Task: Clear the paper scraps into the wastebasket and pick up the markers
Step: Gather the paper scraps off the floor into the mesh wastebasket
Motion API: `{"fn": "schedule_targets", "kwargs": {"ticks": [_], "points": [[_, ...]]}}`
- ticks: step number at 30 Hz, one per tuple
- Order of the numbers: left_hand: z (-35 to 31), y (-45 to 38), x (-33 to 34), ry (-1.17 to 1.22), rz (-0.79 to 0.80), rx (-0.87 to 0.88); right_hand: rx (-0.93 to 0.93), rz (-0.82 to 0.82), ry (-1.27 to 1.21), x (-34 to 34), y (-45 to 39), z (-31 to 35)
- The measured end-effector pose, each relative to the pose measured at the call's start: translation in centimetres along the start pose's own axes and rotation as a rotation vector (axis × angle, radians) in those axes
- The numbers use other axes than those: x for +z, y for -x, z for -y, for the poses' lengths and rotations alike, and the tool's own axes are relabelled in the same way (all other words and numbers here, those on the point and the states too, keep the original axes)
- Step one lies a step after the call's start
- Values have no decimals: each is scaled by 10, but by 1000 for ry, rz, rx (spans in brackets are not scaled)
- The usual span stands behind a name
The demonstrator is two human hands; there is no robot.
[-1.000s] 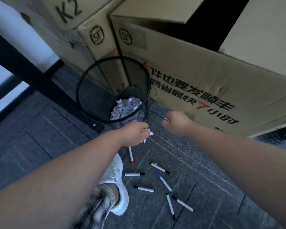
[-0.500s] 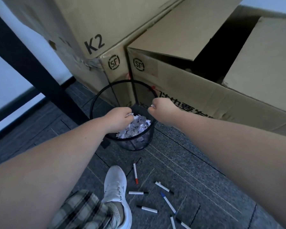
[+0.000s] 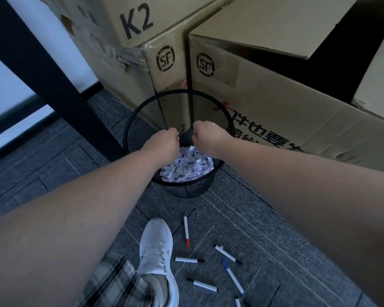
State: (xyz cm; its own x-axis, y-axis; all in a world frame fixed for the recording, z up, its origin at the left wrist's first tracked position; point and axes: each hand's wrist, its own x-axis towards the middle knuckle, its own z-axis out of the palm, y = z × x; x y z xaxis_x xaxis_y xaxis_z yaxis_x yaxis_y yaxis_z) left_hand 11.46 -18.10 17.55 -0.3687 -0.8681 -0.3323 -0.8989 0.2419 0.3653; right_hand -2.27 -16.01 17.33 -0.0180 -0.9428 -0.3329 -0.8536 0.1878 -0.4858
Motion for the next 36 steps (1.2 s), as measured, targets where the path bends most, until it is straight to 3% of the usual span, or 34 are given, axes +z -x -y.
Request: {"fn": "schedule_targets", "kwargs": {"ticks": [4, 10, 23, 27, 32, 36], "points": [[8, -5, 5, -132, 51, -81, -54, 121, 85, 8, -12, 3], [16, -5, -1, -440, 117, -116, -155, 90, 472, 12, -21, -3], [-1, 18, -9, -472, 180, -90, -140, -42, 443, 0, 14, -28], [-19, 37, -9, -447, 128, -23, -107, -84, 391, -4, 50, -49], [-65, 72, 9, -347, -51, 236, -85, -111, 295, 0, 103, -82], [-92, 101, 41, -324, 15, 377, -65, -39, 245, 17, 137, -107]]}}
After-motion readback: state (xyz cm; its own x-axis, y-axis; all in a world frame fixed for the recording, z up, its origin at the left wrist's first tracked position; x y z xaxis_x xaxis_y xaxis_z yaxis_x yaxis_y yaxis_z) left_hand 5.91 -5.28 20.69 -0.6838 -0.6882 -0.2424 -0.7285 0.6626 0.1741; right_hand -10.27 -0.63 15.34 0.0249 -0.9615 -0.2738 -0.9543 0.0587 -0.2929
